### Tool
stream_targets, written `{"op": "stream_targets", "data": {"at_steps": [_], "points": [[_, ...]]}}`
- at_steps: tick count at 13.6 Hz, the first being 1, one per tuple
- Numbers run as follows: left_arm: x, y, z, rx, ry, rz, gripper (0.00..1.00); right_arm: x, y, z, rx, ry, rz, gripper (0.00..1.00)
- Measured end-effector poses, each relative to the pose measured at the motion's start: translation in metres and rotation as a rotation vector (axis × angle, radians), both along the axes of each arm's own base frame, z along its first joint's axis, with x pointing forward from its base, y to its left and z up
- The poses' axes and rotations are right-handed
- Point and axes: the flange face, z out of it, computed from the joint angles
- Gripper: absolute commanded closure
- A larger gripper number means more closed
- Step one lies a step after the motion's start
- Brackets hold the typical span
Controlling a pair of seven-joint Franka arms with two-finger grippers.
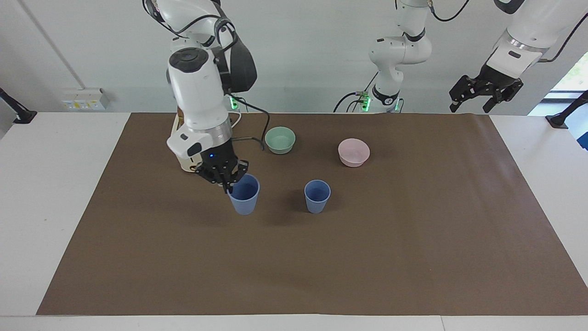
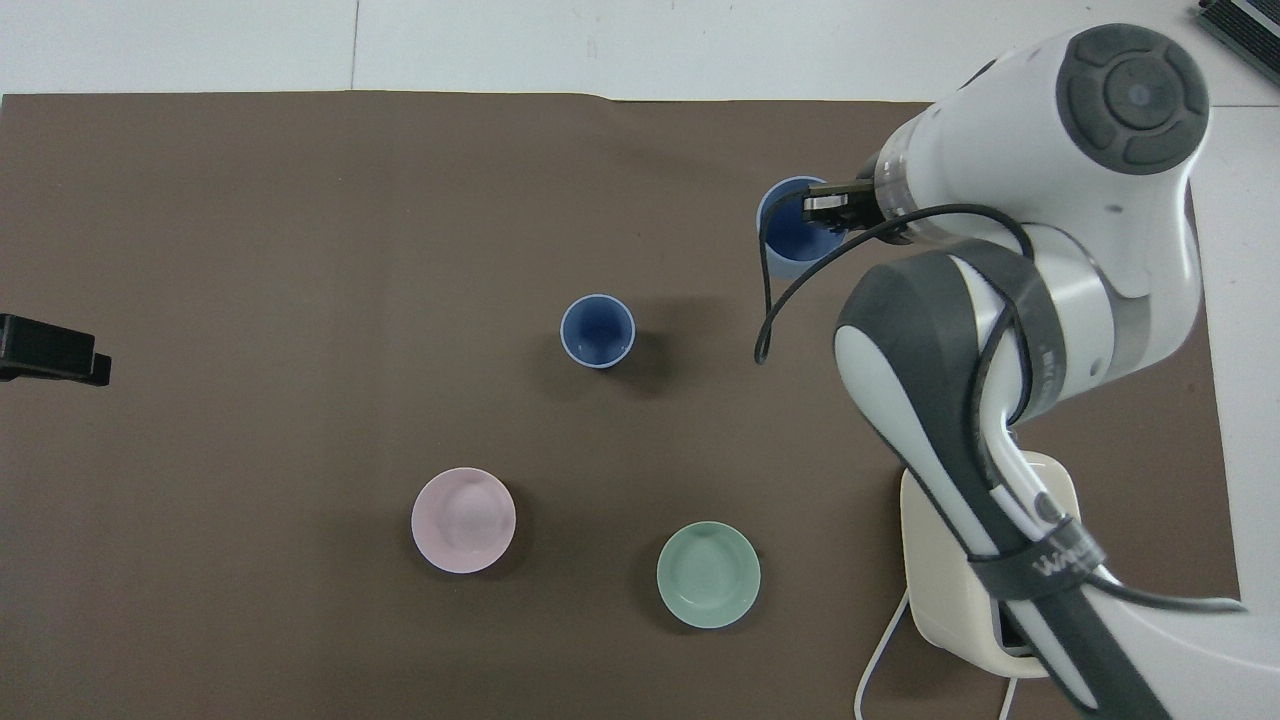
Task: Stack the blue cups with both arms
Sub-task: 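Carry the blue cup with the right gripper over the placed cup, then lower the blue cup into the other cup and open the right gripper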
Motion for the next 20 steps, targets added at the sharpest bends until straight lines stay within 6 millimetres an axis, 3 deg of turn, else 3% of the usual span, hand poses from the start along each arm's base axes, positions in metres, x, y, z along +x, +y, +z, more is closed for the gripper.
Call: {"op": "stream_targets", "data": {"at_steps": [4, 8, 10, 13, 16, 20], "points": [[0.0, 0.0, 0.0, 0.0, 0.0, 0.0, 0.0, -0.029, 0.071, 0.007, 0.027, -0.009, 0.036, 1.0], [0.0, 0.0, 0.0, 0.0, 0.0, 0.0, 0.0, -0.044, 0.105, 0.007, 0.077, -0.007, 0.021, 1.0], [0.0, 0.0, 0.0, 0.0, 0.0, 0.0, 0.0, -0.052, 0.125, 0.0, 0.09, -0.005, 0.01, 1.0], [0.0, 0.0, 0.0, 0.0, 0.0, 0.0, 0.0, -0.058, 0.154, -0.031, 0.106, 0.0, 0.019, 1.0], [0.0, 0.0, 0.0, 0.0, 0.0, 0.001, 0.0, -0.055, 0.162, -0.058, 0.098, 0.026, 0.022, 1.0], [0.0, 0.0, 0.0, 0.0, 0.0, 0.001, 0.0, -0.056, 0.161, -0.069, 0.088, 0.041, 0.022, 1.0]]}}
